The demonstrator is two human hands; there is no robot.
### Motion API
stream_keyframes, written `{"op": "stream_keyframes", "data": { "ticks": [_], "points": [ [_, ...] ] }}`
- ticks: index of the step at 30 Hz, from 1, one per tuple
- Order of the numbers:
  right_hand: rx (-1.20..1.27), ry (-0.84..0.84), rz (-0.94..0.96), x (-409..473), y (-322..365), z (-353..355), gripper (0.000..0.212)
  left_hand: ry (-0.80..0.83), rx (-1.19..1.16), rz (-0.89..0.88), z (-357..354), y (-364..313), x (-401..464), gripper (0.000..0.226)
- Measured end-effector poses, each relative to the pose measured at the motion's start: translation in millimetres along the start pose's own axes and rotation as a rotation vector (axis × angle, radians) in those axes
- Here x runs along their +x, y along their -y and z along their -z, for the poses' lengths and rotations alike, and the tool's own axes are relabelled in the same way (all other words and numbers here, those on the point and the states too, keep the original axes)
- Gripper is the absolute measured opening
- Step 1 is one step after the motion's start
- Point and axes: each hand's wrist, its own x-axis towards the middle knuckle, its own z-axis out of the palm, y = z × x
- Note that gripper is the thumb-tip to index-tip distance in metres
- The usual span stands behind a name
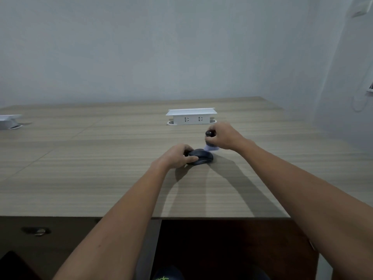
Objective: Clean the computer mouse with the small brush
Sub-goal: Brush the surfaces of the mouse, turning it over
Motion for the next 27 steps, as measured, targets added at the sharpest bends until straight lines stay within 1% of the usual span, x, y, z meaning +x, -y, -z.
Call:
{"op": "stream_keyframes", "data": {
  "ticks": [2, 4, 7, 9, 12, 15, 17, 19, 21, 23, 25, 26, 27],
  "points": [
    [0.067, -0.011, 0.047, 0.1, 4.4, 0.9, 0.033, -0.006, -0.004, 0.011, -0.5, 0.6, -0.1, 0.030],
    [0.050, 0.028, 0.060, -0.8, 8.1, 0.8, 0.033, -0.013, -0.012, 0.016, -0.2, 1.4, -0.5, 0.032],
    [-0.033, 0.043, 0.015, 2.5, 6.8, -1.9, 0.026, -0.005, -0.015, 0.018, 0.0, 0.7, -0.2, 0.030],
    [0.005, 0.011, -0.002, 4.1, 7.9, -0.9, 0.027, -0.005, -0.019, 0.023, -0.6, 0.8, -0.4, 0.029],
    [0.095, 0.048, 0.001, 0.9, 10.4, 1.8, 0.027, -0.004, -0.029, 0.030, -0.3, 1.7, -0.8, 0.033],
    [0.017, 0.049, -0.094, 1.2, 0.7, -0.9, 0.025, 0.003, -0.023, 0.029, 0.7, 0.7, -0.9, 0.031],
    [0.085, -0.008, -0.166, 1.7, -5.8, -1.2, 0.023, 0.006, -0.028, 0.030, 0.4, -0.2, -1.6, 0.030],
    [0.289, -0.051, -0.202, -3.5, -10.1, -0.6, 0.020, 0.006, -0.041, 0.032, 0.1, 0.0, -2.2, 0.030],
    [0.448, -0.035, -0.250, -11.0, -15.4, -0.8, 0.019, 0.004, -0.040, 0.035, 0.2, 0.1, -2.6, 0.032],
    [0.424, -0.014, -0.288, -13.5, -24.1, -2.6, 0.017, 0.006, -0.029, 0.027, 0.4, 0.0, -2.5, 0.033],
    [0.324, -0.047, -0.332, -12.6, -29.5, -1.0, 0.018, 0.010, -0.026, 0.023, 1.0, -0.4, -2.8, 0.034],
    [0.339, -0.075, -0.346, -11.6, -31.1, -0.6, 0.017, 0.010, -0.027, 0.023, 1.3, -0.3, -2.8, 0.033],
    [0.415, -0.099, -0.351, -11.6, -31.3, -0.3, 0.017, 0.010, -0.026, 0.022, 1.4, -0.3, -3.0, 0.032]
  ]
}}
